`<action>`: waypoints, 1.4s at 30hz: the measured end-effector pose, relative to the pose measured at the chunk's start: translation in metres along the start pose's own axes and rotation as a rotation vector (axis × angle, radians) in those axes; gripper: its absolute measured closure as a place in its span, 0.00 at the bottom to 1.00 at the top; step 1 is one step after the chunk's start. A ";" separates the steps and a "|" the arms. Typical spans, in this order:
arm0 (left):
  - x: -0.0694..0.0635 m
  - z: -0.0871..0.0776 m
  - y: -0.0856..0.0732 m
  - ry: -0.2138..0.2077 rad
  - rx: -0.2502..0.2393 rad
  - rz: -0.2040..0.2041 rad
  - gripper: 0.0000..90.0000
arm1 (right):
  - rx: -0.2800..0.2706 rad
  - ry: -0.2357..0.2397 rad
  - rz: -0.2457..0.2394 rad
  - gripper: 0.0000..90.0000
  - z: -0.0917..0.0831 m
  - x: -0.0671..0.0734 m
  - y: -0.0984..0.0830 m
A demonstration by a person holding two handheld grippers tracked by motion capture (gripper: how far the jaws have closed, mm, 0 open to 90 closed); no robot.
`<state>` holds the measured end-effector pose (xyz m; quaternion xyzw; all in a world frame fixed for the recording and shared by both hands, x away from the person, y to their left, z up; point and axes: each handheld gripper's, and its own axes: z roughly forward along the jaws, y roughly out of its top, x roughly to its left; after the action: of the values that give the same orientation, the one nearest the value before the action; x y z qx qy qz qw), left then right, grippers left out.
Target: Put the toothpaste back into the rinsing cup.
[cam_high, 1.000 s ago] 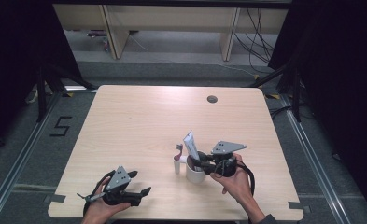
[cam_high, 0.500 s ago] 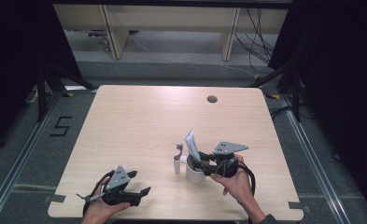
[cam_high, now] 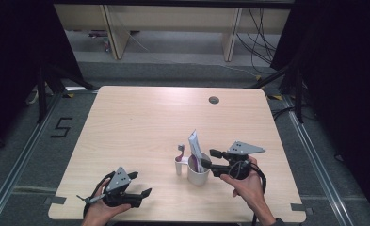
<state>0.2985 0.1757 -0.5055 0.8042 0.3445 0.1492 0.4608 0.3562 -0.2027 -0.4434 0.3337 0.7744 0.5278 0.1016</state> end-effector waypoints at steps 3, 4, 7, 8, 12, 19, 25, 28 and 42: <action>0.000 -0.001 0.000 0.005 -0.002 0.004 0.23 | -0.015 -0.027 0.053 0.48 -0.012 -0.005 -0.001; 0.000 0.000 0.000 0.003 -0.007 0.005 0.23 | -0.015 -0.027 0.053 0.48 -0.012 -0.005 -0.001; -0.001 -0.001 0.000 0.006 0.001 0.007 0.23 | -0.009 -0.041 0.082 0.48 -0.020 -0.008 -0.003; -0.001 0.000 0.000 0.005 0.002 0.006 0.23 | -0.010 -0.053 0.050 0.48 -0.022 -0.012 -0.003; 0.000 0.000 0.000 0.007 0.001 0.006 0.23 | -0.019 -0.073 0.056 0.48 -0.028 -0.018 -0.007; 0.000 0.000 0.001 -0.001 0.001 0.009 0.23 | -0.010 -0.091 0.076 0.48 -0.037 -0.022 -0.010; 0.000 0.000 0.001 -0.002 -0.007 0.015 0.23 | -0.005 -0.110 0.108 0.44 -0.042 -0.024 -0.016; 0.000 -0.001 0.001 0.000 -0.002 0.013 0.23 | -0.008 -0.128 0.089 0.40 -0.044 -0.027 -0.018; 0.000 -0.001 0.000 0.006 -0.005 0.005 0.23 | -0.005 -0.166 0.151 0.32 -0.056 -0.028 -0.036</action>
<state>0.2982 0.1765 -0.5047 0.8034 0.3435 0.1536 0.4615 0.3343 -0.2697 -0.4572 0.4334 0.7346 0.5064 0.1265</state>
